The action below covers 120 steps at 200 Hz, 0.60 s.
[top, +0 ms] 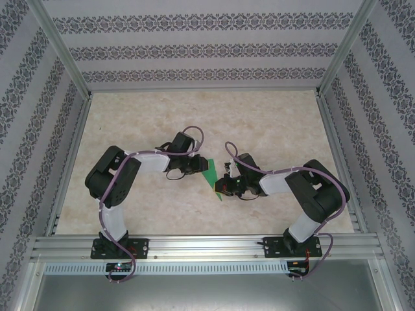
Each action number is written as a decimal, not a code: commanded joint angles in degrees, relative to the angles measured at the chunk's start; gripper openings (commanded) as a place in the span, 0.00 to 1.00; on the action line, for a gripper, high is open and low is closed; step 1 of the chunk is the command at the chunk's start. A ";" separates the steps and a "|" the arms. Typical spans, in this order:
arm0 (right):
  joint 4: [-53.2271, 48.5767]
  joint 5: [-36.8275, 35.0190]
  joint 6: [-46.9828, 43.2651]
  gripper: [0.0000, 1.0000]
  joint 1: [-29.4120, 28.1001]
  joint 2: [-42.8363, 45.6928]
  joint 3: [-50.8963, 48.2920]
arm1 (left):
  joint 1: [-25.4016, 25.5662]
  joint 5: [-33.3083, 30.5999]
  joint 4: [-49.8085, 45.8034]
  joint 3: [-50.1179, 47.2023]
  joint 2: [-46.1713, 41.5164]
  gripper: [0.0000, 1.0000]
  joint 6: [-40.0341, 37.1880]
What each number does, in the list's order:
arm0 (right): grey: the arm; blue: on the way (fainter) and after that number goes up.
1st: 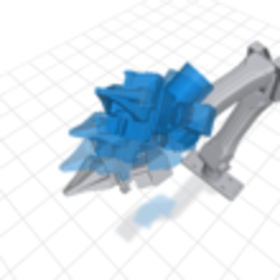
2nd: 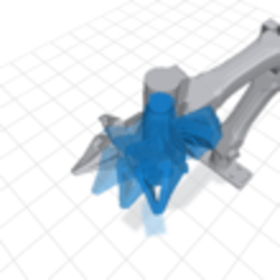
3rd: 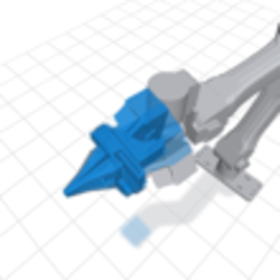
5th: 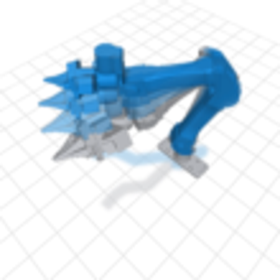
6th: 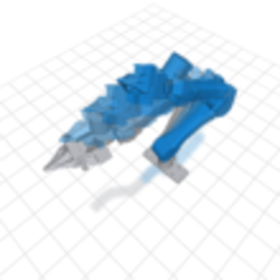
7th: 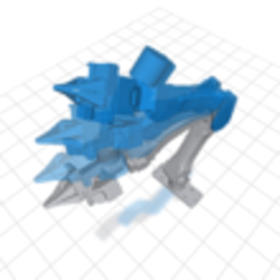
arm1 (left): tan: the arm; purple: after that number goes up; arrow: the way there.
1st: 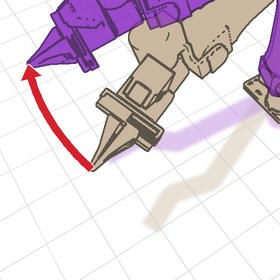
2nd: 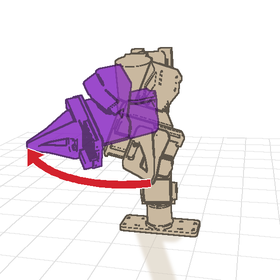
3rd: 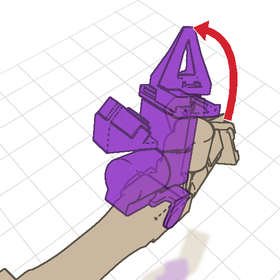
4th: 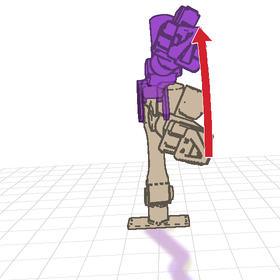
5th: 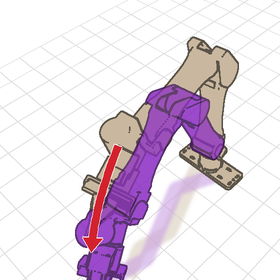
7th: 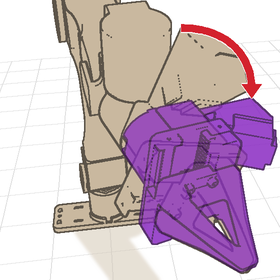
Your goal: Fold a paper plane with a square sheet of paper (pick it up from the middle)
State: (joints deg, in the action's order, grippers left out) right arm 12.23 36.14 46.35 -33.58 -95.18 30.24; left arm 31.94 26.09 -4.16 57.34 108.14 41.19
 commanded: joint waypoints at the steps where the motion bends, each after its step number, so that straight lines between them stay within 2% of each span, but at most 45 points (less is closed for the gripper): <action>1: -11.17 -2.87 -1.61 0.00 -0.05 -2.38 -3.50 | -3.99 -3.86 -1.20 1.43 1.06 0.29 -2.62; 55: -11.79 -2.52 -1.92 0.00 -0.05 -2.55 -2.34 | -9.11 -1.82 -4.63 2.95 -2.44 0.33 -5.32; 96: -12.36 -2.47 -2.04 0.00 -0.13 -2.61 -1.00 | -8.66 1.58 -3.64 1.42 -8.02 0.36 -3.25; 120: -12.49 -2.57 -1.97 0.00 -0.17 -2.82 -0.45 | -6.10 3.40 -0.51 -0.53 -10.21 0.35 -0.61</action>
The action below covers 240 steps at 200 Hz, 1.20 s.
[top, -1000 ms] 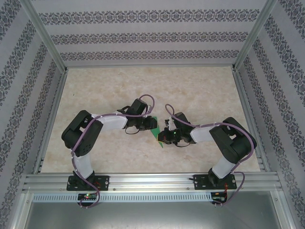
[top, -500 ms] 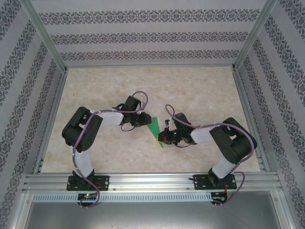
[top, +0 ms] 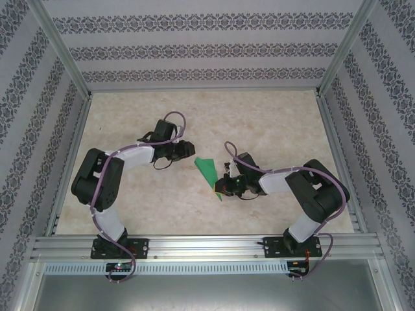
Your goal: Fold a paper plane with a square sheet of paper (pick it up from the middle)
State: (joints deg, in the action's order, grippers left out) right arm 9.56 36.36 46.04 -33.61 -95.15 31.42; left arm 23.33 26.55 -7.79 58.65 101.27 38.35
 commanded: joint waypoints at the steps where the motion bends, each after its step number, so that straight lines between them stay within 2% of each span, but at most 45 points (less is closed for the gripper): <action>1: -9.82 -2.79 -1.66 0.00 -0.14 -2.84 -1.63 | 2.64 2.96 3.17 -1.82 -3.36 0.35 2.29; 37: -9.69 -2.87 -1.63 0.00 -0.13 -2.93 -1.54 | 8.59 3.86 5.04 -0.27 -0.22 0.33 2.85; 59: -9.65 -2.87 -1.66 0.00 -0.12 -2.76 -1.80 | 10.56 3.91 5.22 1.69 4.23 0.32 2.48; 104: -10.01 -2.00 -1.31 0.00 -0.14 -0.89 -1.82 | 9.57 2.12 4.11 4.32 11.32 0.31 1.06; 150: -14.21 -2.04 -1.18 0.01 -0.22 3.99 2.19 | 9.54 -0.72 -0.66 3.99 11.39 0.30 -2.18; 182: -15.79 -2.34 -1.06 0.03 -0.27 6.44 6.06 | 9.54 0.36 0.18 3.27 11.45 0.31 -1.84; 240: -11.96 -2.49 0.80 0.05 -0.58 0.15 11.76 | 9.54 0.50 0.41 3.00 11.56 0.31 -1.22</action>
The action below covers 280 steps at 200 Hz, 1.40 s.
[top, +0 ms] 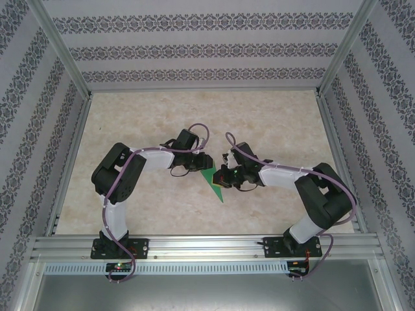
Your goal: Fold a paper plane with a square sheet of paper (pick it up from the middle)
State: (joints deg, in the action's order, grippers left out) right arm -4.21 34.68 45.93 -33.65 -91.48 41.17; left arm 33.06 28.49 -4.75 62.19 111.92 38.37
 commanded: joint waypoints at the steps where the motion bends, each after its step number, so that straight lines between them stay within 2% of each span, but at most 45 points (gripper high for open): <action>1: 1.95 -0.82 0.91 0.05 -0.50 -3.70 2.04 | -0.19 -1.43 -2.63 -0.56 0.93 0.31 -1.22; 45: -2.59 -5.41 -1.56 0.06 -0.46 -9.26 2.78 | -0.17 -1.62 -2.97 -0.56 0.86 0.31 -1.44; 75: -2.37 -5.58 -1.91 0.06 -0.36 -9.86 0.99 | -0.17 -1.92 -3.69 -0.36 1.09 0.30 -1.99; 167: -2.97 0.07 -1.62 0.08 -1.25 0.94 -4.61 | -0.19 -2.39 -4.35 -0.23 1.38 0.30 -2.13; 204: -3.41 -0.11 -1.49 0.10 -1.62 5.25 -5.39 | -0.18 -2.10 -4.33 -0.10 1.29 0.30 -2.01; 233: -3.10 0.83 -2.16 0.11 -1.95 1.86 -3.75 | -0.19 -1.94 -4.39 0.07 1.29 0.30 -2.07; 280: -2.58 -2.18 -3.01 0.11 -1.71 -4.43 -6.17 | -0.19 -2.08 -4.57 0.05 1.30 0.30 -2.16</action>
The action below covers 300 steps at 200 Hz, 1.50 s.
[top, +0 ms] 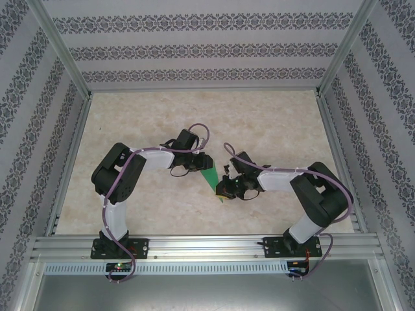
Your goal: Fold a paper plane with a square sheet of paper (pick it up from the middle)
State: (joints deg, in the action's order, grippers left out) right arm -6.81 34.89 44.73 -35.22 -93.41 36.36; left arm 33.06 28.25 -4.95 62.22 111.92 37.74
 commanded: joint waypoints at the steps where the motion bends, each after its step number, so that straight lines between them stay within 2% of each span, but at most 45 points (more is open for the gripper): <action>1: 0.08 -2.43 -1.82 0.11 -0.12 -2.58 -1.50 | -0.19 -1.86 -4.37 0.02 1.34 0.30 -1.57; 24: 0.92 -2.40 -1.14 0.10 -0.20 -2.53 -3.74 | -0.18 -1.80 -4.56 0.10 1.29 0.30 -1.59; 73: -1.06 -0.82 -1.34 0.10 -0.99 6.26 -3.87 | -0.13 -2.05 -4.98 0.11 1.28 0.30 -1.88; 135: 0.62 -1.19 -1.69 0.08 -2.02 -1.78 -5.15 | -0.14 -2.09 -5.26 0.54 1.18 0.30 -1.97; 184: -0.36 -0.92 -1.38 0.07 -2.52 5.72 -5.38 | -0.19 -2.47 -5.78 0.67 0.93 0.30 -2.23; 235: 3.55 -1.00 0.23 0.06 -2.48 -1.19 -7.05 | -0.19 -2.23 -5.05 -0.14 -0.28 0.30 -2.05; 291: 0.32 -3.36 -0.30 0.08 -2.43 4.25 -4.07 | -0.10 -2.40 -7.55 2.09 -3.37 0.36 -2.58; 300: -0.16 -4.08 -0.60 0.12 -2.42 5.71 -3.61 | -0.01 -3.21 -8.52 2.57 -4.38 0.37 -2.58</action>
State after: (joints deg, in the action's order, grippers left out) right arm -3.09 36.42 44.84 -37.17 -90.24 31.59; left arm 33.06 27.31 -8.43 63.00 110.98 36.27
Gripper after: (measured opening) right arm 0.089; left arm 0.358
